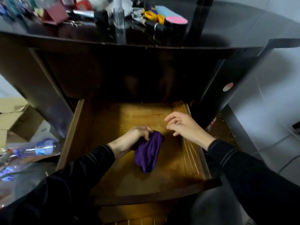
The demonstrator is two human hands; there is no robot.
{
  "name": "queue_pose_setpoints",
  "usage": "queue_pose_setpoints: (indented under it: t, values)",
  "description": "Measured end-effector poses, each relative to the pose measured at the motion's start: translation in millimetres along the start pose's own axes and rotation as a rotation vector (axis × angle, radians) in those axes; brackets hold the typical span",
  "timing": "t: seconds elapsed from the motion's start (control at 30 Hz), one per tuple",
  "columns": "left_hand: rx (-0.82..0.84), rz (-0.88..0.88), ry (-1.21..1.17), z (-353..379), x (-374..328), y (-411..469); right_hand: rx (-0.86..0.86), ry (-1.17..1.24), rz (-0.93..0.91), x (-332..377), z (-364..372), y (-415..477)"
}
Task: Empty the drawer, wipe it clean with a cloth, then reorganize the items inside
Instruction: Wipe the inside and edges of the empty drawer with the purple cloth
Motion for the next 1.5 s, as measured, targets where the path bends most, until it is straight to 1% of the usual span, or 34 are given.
queue_pose_setpoints:
  t: [0.03,0.07,0.13,0.23,0.27,0.3,0.37,0.4,0.43,0.47,0.53,0.57,0.63,0.7,0.77,0.87,0.93,1.03,1.1,1.17,1.2,1.27,1.37,1.43,1.5]
  values:
    - [-0.011,0.019,-0.025,-7.4,-4.7,-3.2,0.075,0.109,0.012,6.7,-0.5,-0.9]
    - [-0.016,0.035,-0.052,-14.9,-8.5,-6.5,0.13,0.153,0.006,14.7,0.0,-2.2]
    - [-0.03,0.055,-0.078,-28.0,-15.3,-13.0,0.214,0.188,-0.02,33.2,7.1,-5.4]
    - [-0.099,0.094,-0.112,-43.5,-23.7,-23.2,0.305,0.279,-0.028,58.7,34.5,-6.1]
    - [-0.121,0.116,-0.134,-47.4,-26.1,-27.6,0.32,0.369,-0.017,65.1,46.8,-5.4]
    - [-0.137,0.142,-0.158,-51.6,-28.3,-32.9,0.34,0.517,0.003,70.8,60.3,-4.5]
    - [-0.168,0.188,-0.173,-62.0,-30.7,-44.0,0.384,0.901,0.048,84.6,87.6,-0.8]
    - [-0.195,0.206,-0.125,-70.1,-31.2,-50.4,0.383,1.041,0.068,91.5,100.3,1.8]
    - [-0.231,0.224,-0.027,-79.6,-32.2,-56.5,0.364,1.111,0.092,96.2,112.3,4.8]
    - [-0.277,0.238,0.115,-91.0,-34.0,-62.8,0.344,1.131,0.124,98.9,123.3,7.8]
    - [-0.387,0.272,0.375,-115.7,-37.7,-75.0,0.319,1.105,0.192,101.8,140.7,11.7]
    - [-0.455,0.308,0.399,-128.4,-40.3,-81.6,0.306,1.096,0.239,101.6,146.9,13.3]
    - [-0.621,0.415,0.308,-152.2,-46.6,-94.2,0.274,1.123,0.35,96.5,156.1,17.5]
    - [-0.801,0.491,0.295,-173.9,-54.0,-96.9,0.25,1.148,0.393,91.8,158.4,25.6]
    - [-0.895,0.434,0.323,-188.8,-57.9,-86.3,0.292,1.148,0.368,93.7,158.4,34.4]
    - [-0.859,0.247,0.324,-194.9,-51.2,-56.7,0.376,1.124,0.334,101.0,161.0,44.2]
    - [-0.825,0.194,0.394,-191.8,-43.9,-41.2,0.329,1.012,0.326,101.3,165.9,51.6]
    - [-0.815,0.224,0.528,-191.6,-35.7,-31.4,0.252,0.697,0.293,96.5,172.1,71.0]
    - [-0.837,0.248,0.559,-194.1,-33.9,-30.1,0.204,0.494,0.176,95.9,174.7,95.4]
    - [-0.86,0.27,0.578,-195.6,-32.9,-29.4,0.11,0.313,0.035,99.5,177.5,124.1]
    - [-0.868,0.279,0.586,-196.1,-32.4,-28.5,0.068,0.286,-0.024,103.4,179.7,137.6]
    - [-0.879,0.293,0.594,-197.1,-31.6,-26.8,0.032,0.348,-0.083,112.5,188.1,162.1]
    - [-0.898,0.312,0.598,-199.9,-29.9,-25.1,0.003,0.341,-0.062,127.2,203.2,187.4]
    - [-0.912,0.334,0.604,-201.7,-29.0,-23.9,-0.104,0.266,-0.065,133.5,210.8,199.0]
    - [-0.924,0.343,0.613,-203.1,-28.8,-22.8,-0.215,0.272,-0.027,139.6,214.8,204.7]
Point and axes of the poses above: each hand's wrist, its own y-axis towards the middle knuckle, its own z-axis out of the palm, x = y × z, the point moved 3 cm from there along y, towards the middle knuckle, and after that the axes turned 13 degrees about -y, right-handed, at the moved point
